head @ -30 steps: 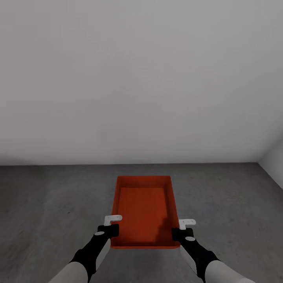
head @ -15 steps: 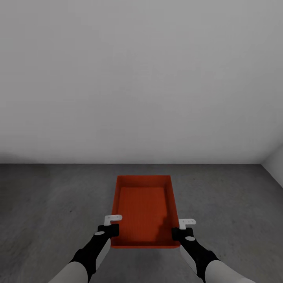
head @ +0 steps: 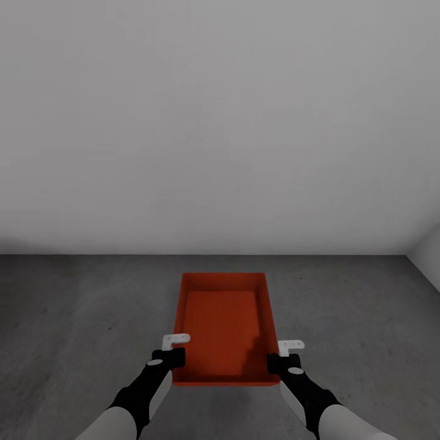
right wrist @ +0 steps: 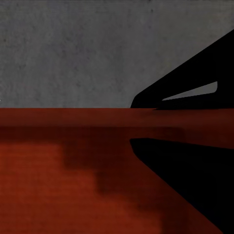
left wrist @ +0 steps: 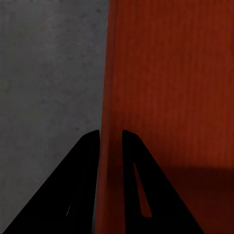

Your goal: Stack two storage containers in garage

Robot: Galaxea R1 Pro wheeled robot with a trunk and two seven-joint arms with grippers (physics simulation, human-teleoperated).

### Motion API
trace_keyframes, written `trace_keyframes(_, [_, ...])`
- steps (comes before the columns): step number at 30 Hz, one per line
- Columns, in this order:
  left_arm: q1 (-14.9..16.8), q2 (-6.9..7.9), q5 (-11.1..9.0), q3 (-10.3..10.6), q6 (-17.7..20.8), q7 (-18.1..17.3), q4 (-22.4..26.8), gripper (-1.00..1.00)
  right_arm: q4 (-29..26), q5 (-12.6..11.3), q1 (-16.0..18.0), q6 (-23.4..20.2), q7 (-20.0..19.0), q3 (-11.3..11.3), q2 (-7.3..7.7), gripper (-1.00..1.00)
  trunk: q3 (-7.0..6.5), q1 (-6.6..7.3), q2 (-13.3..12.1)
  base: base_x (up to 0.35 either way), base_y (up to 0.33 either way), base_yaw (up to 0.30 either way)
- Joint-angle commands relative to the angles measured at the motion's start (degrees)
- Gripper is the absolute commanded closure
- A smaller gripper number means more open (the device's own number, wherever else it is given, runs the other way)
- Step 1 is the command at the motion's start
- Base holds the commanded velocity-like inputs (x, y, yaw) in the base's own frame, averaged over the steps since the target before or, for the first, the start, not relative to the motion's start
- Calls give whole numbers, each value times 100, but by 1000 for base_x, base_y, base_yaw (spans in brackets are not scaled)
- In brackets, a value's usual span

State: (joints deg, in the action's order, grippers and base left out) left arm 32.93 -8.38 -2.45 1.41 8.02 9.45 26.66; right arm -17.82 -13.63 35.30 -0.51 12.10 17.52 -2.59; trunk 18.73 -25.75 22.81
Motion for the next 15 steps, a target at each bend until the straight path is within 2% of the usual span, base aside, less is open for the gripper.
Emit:
trace_keyframes(1, [3,-1,96,-168,42,417,39,100,-2,-122,3,-2,-1,-40,4,100,9,-3,11,0,0,0])
trace_keyframes(4, [3,-6,96,-168,42,417,45,100,-3,-122,3,-2,1,-40,4,100,9,-3,11,0,0,0])
trace_keyframes(5, [3,-32,0,-13,41,84,10,100,-3,-85,3,-2,7,14,2,100,9,-3,11,0,0,0])
trace_keyframes(15, [-21,2,-45,42,19,65,6,100,-28,-163,3,13,102,199,-17,100,9,-3,11,0,0,0])
